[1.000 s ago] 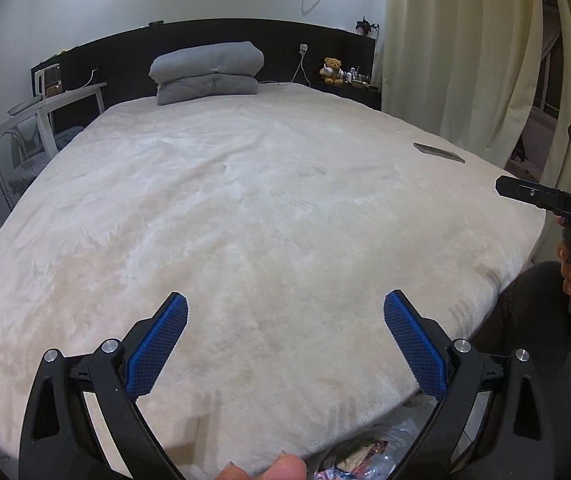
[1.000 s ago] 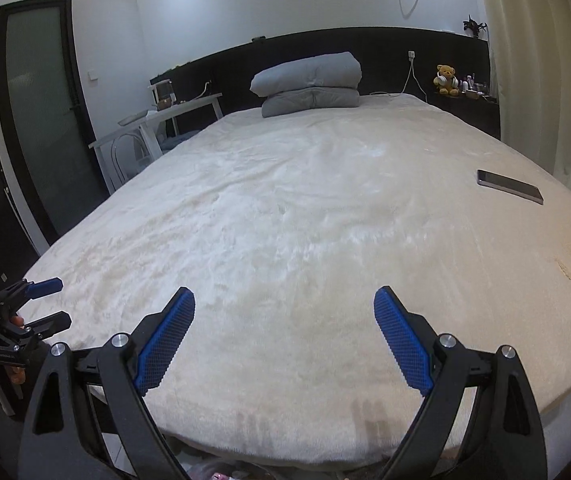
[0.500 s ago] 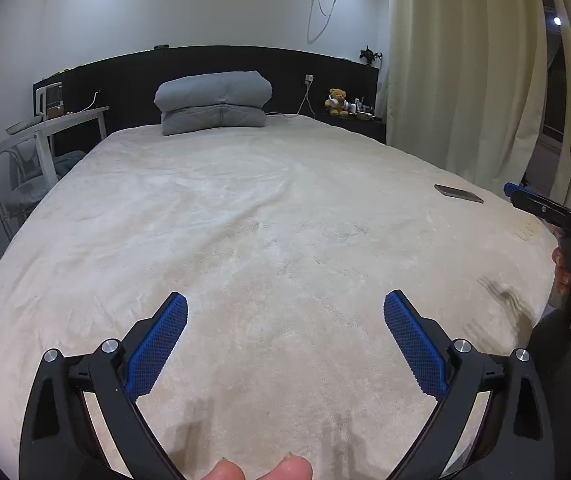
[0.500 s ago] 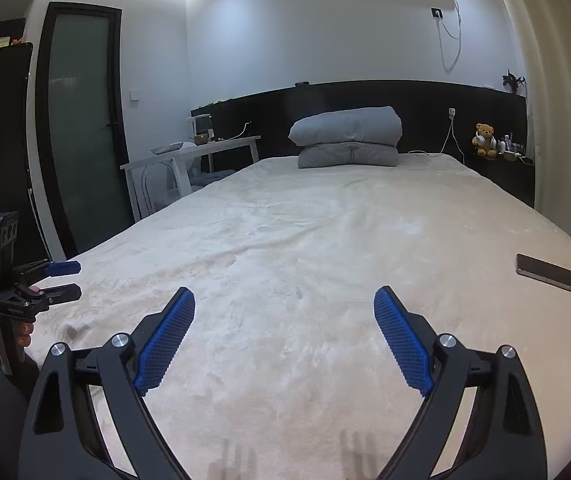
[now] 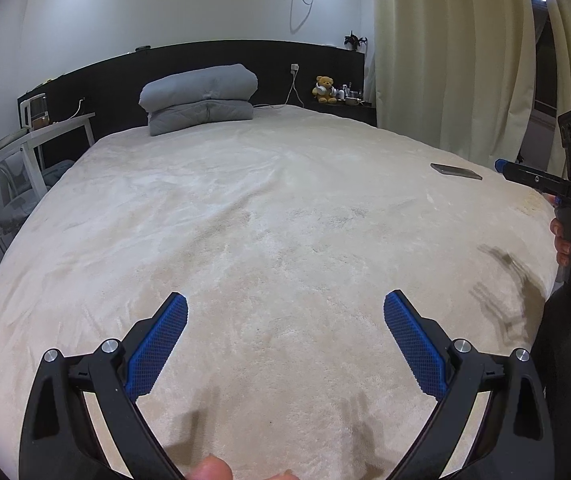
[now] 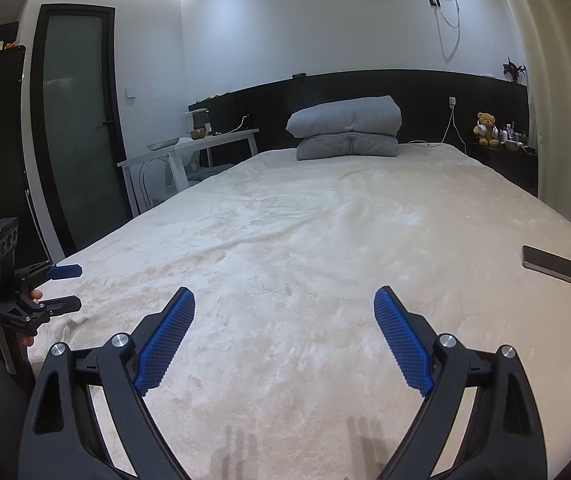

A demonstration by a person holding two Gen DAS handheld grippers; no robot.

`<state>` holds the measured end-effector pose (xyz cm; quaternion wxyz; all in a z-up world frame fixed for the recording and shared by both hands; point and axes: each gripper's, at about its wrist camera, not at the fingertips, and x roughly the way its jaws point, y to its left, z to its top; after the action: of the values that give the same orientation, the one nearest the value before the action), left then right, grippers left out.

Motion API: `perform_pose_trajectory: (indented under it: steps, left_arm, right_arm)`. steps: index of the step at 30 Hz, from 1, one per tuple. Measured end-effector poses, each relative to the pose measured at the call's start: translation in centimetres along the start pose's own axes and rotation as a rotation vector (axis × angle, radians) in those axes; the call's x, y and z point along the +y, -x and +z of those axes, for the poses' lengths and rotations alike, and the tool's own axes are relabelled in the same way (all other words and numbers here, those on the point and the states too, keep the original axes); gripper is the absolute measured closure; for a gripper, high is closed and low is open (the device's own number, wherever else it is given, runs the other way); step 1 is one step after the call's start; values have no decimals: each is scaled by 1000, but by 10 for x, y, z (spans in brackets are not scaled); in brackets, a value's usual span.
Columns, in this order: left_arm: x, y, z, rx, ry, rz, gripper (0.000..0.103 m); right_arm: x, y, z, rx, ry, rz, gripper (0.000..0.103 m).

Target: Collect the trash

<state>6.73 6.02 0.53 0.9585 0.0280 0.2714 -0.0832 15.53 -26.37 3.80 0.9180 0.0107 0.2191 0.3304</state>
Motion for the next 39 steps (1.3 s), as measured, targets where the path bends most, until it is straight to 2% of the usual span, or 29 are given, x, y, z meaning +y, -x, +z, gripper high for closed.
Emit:
perform_pose_trajectory:
  steps: [6, 18, 39]
  left_arm:
    - [-1, 0, -2, -4, 7, 23, 6]
    - [2, 0, -3, -2, 29, -7, 6]
    - [-2, -1, -5, 15, 13, 6, 6]
  right_arm:
    - [-1, 1, -2, -2, -15, 5, 13]
    - [3, -3, -4, 15, -5, 11, 13]
    - [7, -5, -4, 20, 4, 10, 13]
